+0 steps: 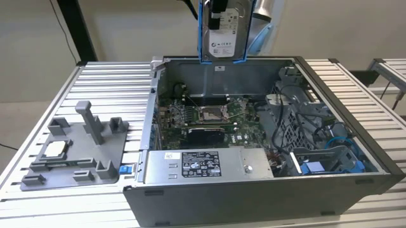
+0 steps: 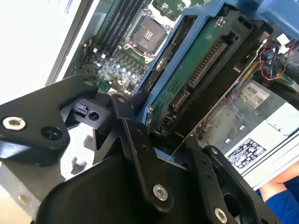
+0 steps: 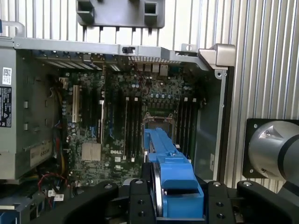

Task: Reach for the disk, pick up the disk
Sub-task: 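Pick up the disk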

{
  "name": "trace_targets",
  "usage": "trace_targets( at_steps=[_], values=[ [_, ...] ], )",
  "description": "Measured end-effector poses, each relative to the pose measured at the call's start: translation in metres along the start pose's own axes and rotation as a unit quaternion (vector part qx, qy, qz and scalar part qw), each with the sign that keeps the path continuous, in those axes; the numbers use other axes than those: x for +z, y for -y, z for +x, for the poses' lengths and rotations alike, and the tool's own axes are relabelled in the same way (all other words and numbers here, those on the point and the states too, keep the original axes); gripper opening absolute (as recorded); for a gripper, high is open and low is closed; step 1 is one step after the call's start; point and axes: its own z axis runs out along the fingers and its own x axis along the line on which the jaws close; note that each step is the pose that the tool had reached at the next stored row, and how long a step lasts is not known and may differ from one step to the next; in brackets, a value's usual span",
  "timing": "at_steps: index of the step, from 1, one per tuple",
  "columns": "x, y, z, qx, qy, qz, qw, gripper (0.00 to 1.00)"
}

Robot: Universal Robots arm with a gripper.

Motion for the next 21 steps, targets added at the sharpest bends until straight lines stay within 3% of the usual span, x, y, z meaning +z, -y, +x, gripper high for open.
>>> trace_targets(
  at_steps=[13,21],
  values=[
    [-0.0001,0.0021,0.0009,0.0,-0.0001,0.0,1.0,0.0],
    [-0.0007,0.0048,0.016,0.0,0.0,-0.0005,1.0,0.0]
  ],
)
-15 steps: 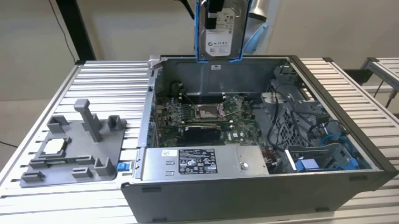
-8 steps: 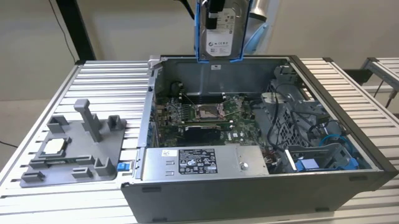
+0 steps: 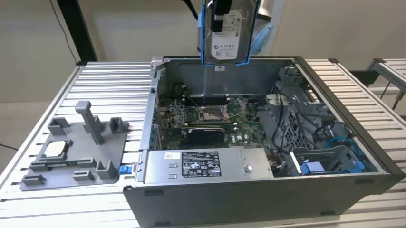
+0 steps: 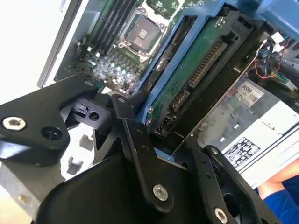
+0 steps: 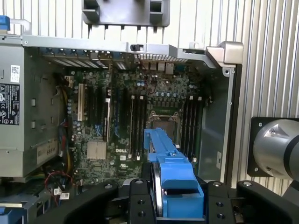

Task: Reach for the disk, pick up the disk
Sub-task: 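Pick up the disk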

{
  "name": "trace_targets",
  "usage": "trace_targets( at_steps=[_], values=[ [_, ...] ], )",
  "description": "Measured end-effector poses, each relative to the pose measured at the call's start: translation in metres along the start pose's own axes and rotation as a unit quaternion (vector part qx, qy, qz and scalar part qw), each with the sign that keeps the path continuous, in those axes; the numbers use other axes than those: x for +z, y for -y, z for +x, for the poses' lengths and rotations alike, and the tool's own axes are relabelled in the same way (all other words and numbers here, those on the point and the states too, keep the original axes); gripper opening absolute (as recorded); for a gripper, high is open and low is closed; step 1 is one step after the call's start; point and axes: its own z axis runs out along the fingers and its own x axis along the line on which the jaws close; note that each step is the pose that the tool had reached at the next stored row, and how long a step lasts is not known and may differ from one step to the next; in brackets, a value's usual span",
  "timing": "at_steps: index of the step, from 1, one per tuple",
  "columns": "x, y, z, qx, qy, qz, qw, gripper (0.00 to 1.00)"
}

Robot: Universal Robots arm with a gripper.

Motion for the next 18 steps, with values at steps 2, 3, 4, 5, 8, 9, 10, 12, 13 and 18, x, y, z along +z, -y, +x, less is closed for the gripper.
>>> trace_targets(
  at_steps=[2,3,4,5,8,9,10,12,13,18],
  values=[
    [-0.0002,0.0008,0.0048,0.0,0.0,-0.0001,1.0,0.0],
    [-0.0003,0.0013,0.0073,0.001,0.0,-0.0002,1.0,0.0],
    [-0.0004,0.0017,0.0098,0.001,0.0,-0.0003,1.0,0.0],
    [-0.0005,0.0022,0.0121,0.001,0.0,-0.0004,1.0,0.0],
    [-0.0007,0.0034,0.0199,0.001,0.0001,-0.0005,1.0,0.0],
    [-0.0009,0.0038,0.0221,0.001,0.0,-0.0005,1.0,0.0],
    [-0.001,0.0043,0.0245,0.001,0.0,-0.0006,1.0,0.0],
    [-0.0012,0.0049,0.0296,0.002,0.0,-0.0005,1.0,0.0],
    [-0.0013,0.0051,0.0317,0.002,0.0,-0.0005,1.0,0.0],
    [-0.0013,0.0051,0.0321,0.002,0.0,-0.0005,1.0,0.0]
  ],
)
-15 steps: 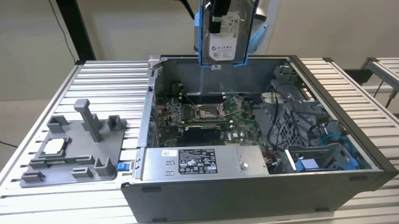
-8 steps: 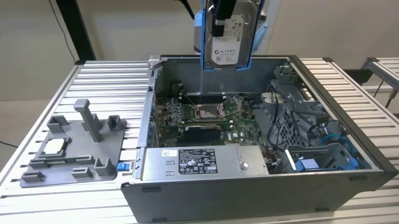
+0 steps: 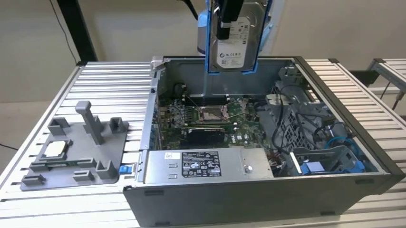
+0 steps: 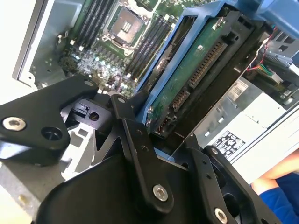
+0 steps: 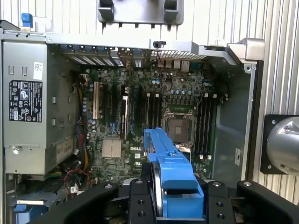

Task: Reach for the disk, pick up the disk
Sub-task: 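Pick up the disk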

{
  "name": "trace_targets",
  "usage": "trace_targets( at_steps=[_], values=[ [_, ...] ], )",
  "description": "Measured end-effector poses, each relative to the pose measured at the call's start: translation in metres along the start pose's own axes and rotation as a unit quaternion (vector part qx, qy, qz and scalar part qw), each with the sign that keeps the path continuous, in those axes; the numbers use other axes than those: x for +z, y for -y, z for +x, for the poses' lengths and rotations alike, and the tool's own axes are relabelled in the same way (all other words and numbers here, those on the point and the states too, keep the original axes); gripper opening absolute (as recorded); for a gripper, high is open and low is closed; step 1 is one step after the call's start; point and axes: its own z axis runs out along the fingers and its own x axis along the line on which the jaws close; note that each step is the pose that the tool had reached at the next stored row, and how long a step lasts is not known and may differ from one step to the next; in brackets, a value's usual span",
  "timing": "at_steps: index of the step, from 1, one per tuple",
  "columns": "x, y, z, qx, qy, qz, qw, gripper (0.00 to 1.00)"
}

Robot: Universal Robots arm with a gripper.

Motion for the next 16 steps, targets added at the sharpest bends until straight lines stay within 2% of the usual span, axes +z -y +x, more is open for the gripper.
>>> trace_targets(
  at_steps=[4,8,12,16],
  values=[
    [-0.0001,0.0,0.0002,0.0,-0.0001,0.0,1.0,0.0],
    [-0.0003,0.0008,0.0041,0.0,-0.0001,-0.0002,1.0,0.0],
    [-0.0006,0.002,0.0114,0.0,0.0,-0.0005,1.0,0.0],
    [-0.0011,0.0038,0.0221,0.0,0.0,-0.001,1.0,0.0]
  ],
)
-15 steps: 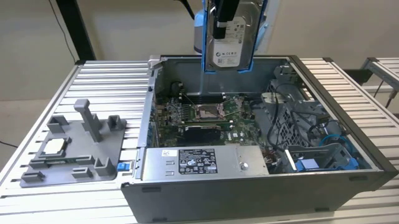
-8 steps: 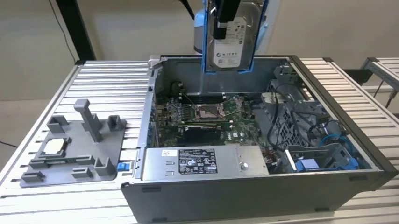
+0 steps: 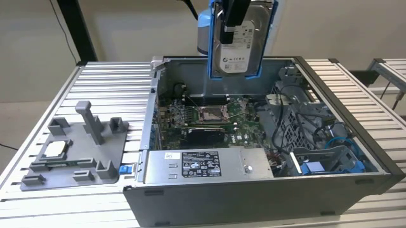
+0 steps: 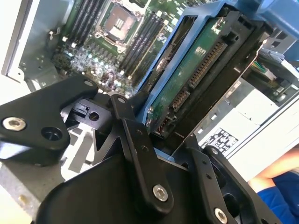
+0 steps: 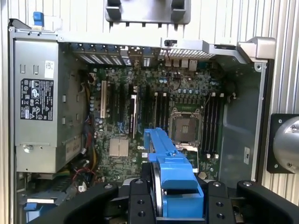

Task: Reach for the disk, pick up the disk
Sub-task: 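Pick up the disk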

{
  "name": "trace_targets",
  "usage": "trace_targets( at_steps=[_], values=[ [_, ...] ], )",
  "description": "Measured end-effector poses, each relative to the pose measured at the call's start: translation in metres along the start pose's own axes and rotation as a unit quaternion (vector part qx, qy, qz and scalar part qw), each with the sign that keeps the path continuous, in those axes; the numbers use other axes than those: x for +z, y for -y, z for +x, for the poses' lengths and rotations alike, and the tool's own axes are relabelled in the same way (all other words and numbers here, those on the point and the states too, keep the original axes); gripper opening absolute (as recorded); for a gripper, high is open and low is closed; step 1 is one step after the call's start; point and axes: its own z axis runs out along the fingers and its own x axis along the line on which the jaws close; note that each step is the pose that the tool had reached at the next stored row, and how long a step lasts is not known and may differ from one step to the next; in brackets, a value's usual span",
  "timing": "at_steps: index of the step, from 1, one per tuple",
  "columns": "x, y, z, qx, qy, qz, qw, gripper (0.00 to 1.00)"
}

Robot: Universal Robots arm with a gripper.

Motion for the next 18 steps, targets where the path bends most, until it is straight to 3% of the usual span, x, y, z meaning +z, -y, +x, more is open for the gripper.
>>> trace_targets(
  at_steps=[18],
  values=[
    [-0.0026,0.0073,0.0539,0.001,0.0001,-0.0028,1.0,0.0]
  ],
)
